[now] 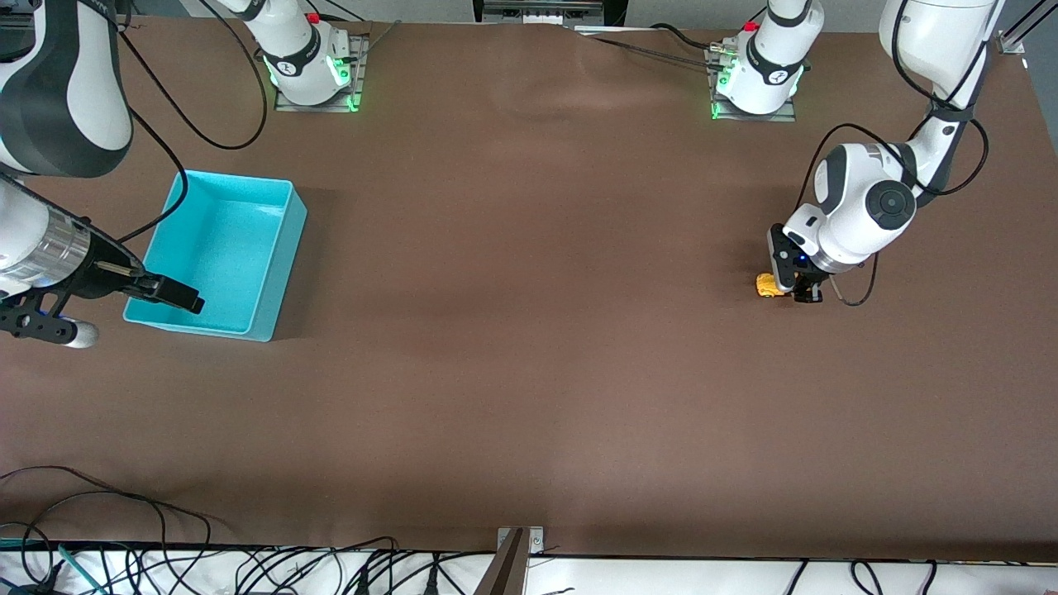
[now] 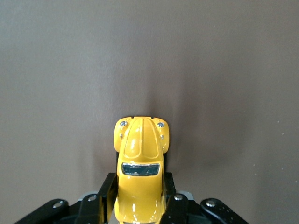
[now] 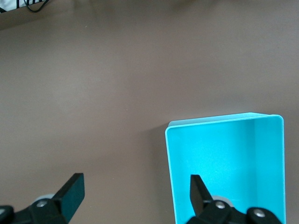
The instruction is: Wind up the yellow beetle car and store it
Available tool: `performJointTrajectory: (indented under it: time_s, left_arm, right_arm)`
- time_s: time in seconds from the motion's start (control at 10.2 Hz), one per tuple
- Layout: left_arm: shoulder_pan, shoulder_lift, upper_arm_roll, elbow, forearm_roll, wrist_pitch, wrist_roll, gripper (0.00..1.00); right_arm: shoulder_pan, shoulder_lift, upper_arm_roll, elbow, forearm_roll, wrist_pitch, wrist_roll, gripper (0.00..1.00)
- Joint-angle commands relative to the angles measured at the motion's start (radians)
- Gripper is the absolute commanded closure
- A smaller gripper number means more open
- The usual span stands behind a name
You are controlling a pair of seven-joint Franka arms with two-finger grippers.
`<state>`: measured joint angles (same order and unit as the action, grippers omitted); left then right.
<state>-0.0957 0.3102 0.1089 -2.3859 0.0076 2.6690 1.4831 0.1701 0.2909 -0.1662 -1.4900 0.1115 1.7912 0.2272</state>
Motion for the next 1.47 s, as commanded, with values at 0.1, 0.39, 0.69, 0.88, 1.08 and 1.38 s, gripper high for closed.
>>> performJointTrajectory:
  time_s: [0.1, 0.39, 0.69, 0.88, 1.08, 1.38]
  left_arm:
    - [0.043, 0.047, 0.020, 0.011, -0.024, 0.006, 0.144, 1.00]
    - [0.053, 0.066, 0.098, 0.028, -0.024, 0.006, 0.222, 1.00]
    - [0.105, 0.099, 0.133, 0.040, -0.021, 0.014, 0.233, 1.00]
    - [0.103, 0.112, 0.135, 0.040, -0.018, 0.040, 0.233, 1.00]
    - [0.097, 0.107, 0.133, 0.042, -0.021, 0.038, 0.232, 1.00]
    - [0.083, 0.101, 0.133, 0.077, -0.008, 0.038, 0.232, 0.50]
  right_arm:
    - [-0.006, -0.003, 0.002, 0.016, -0.003, -0.021, -0.005, 0.00]
    - [-0.006, -0.003, 0.002, 0.016, -0.003, -0.021, -0.005, 0.00]
    - [-0.006, -0.003, 0.002, 0.016, -0.003, -0.019, -0.003, 0.00]
    - [-0.006, -0.003, 0.002, 0.016, -0.003, -0.019, -0.003, 0.00]
    - [-0.006, -0.003, 0.002, 0.016, -0.003, -0.019, -0.003, 0.00]
    - [-0.006, -0.003, -0.006, 0.016, -0.001, -0.019, -0.005, 0.00]
